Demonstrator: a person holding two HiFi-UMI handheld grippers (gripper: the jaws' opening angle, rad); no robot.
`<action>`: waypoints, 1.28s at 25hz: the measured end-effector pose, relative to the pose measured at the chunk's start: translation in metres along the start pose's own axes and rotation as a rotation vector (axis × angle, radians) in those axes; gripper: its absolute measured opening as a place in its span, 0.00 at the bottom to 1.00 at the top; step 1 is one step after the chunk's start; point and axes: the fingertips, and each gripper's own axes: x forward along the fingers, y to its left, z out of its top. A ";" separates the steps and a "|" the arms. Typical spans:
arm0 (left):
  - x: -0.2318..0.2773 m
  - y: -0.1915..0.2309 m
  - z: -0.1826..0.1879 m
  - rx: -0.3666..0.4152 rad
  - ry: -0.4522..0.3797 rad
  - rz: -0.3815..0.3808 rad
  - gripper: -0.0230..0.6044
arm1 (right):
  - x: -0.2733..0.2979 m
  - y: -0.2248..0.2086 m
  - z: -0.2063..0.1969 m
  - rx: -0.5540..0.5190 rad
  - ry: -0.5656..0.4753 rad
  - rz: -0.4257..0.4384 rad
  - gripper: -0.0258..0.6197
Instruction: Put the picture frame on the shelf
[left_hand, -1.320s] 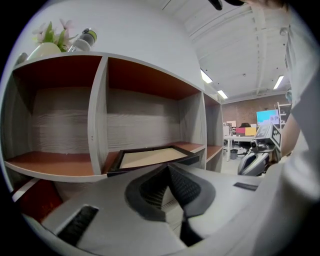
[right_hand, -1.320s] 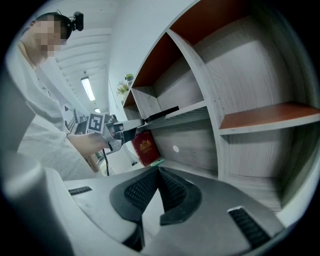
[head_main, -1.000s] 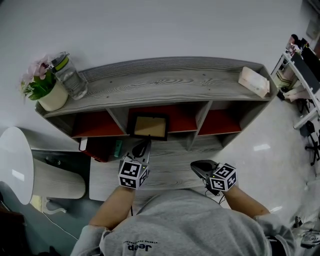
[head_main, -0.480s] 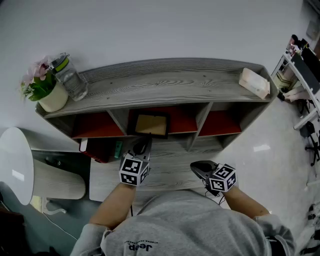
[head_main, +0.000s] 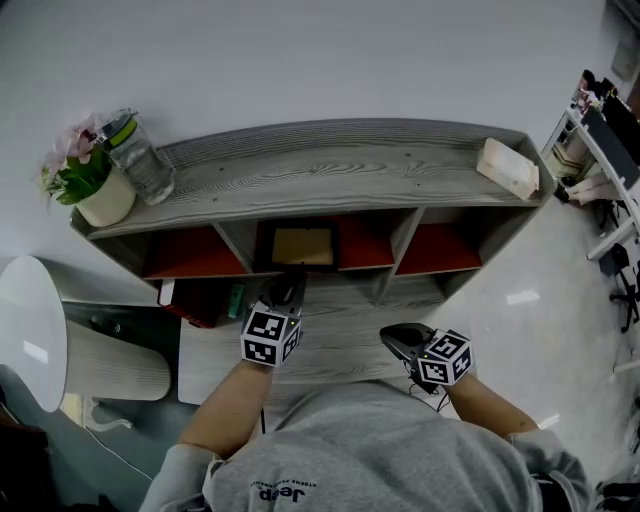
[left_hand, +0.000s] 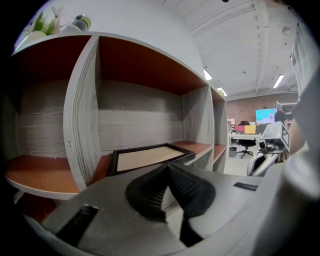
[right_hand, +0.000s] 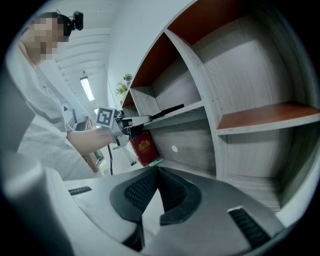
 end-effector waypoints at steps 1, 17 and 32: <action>0.001 0.000 0.000 -0.001 0.001 0.000 0.05 | 0.000 0.000 0.000 0.000 -0.001 0.000 0.07; 0.006 0.000 0.003 0.006 -0.001 -0.009 0.05 | 0.005 -0.003 0.002 0.001 0.001 0.008 0.07; 0.022 0.005 0.010 -0.015 0.023 -0.018 0.06 | 0.007 -0.006 0.004 0.002 0.003 0.009 0.07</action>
